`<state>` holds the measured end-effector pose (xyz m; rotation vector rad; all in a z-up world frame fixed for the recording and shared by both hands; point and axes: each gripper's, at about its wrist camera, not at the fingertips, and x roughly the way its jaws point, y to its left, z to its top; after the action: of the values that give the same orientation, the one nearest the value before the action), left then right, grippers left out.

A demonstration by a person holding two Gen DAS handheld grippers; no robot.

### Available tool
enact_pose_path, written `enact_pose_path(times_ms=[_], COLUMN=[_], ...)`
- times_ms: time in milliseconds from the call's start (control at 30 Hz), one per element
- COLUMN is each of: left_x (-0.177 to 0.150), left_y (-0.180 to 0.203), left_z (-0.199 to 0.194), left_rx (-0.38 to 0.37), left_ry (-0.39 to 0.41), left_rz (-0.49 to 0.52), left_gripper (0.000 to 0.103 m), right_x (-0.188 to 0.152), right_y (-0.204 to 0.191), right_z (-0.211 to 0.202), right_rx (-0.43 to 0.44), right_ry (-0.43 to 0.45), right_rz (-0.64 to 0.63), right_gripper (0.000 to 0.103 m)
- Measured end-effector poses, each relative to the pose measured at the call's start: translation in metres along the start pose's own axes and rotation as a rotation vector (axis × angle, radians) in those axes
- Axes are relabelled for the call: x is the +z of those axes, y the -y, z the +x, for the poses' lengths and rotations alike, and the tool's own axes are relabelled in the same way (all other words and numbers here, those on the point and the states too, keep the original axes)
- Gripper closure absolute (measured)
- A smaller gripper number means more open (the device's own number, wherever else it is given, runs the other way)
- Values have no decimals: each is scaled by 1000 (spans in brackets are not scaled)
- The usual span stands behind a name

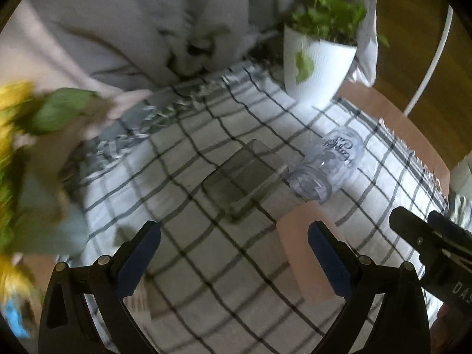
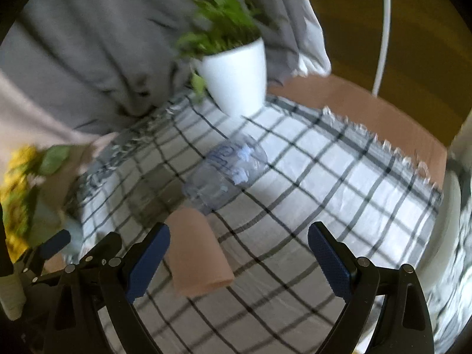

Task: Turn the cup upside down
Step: 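Close the left tool fingers around the clear glass body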

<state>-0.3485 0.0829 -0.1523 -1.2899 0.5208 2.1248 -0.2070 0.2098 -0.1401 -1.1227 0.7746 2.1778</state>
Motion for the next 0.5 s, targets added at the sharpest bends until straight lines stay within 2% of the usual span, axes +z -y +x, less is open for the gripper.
enact_pose_path(times_ms=[133, 333, 500], left_x=[18, 37, 50], left_y=[-2, 0, -2], left_z=[39, 82, 109], left_rx=[-29, -67, -118], left_ry=[-83, -185, -243], left_rz=[59, 179, 187], left_gripper=[4, 5, 7], right_x=[5, 13, 18], right_y=[-1, -3, -3], right_z=[27, 45, 53], right_rx=[-29, -62, -75], right_ry=[-60, -75, -76], right_rz=[102, 198, 264], right_gripper=[8, 8, 8])
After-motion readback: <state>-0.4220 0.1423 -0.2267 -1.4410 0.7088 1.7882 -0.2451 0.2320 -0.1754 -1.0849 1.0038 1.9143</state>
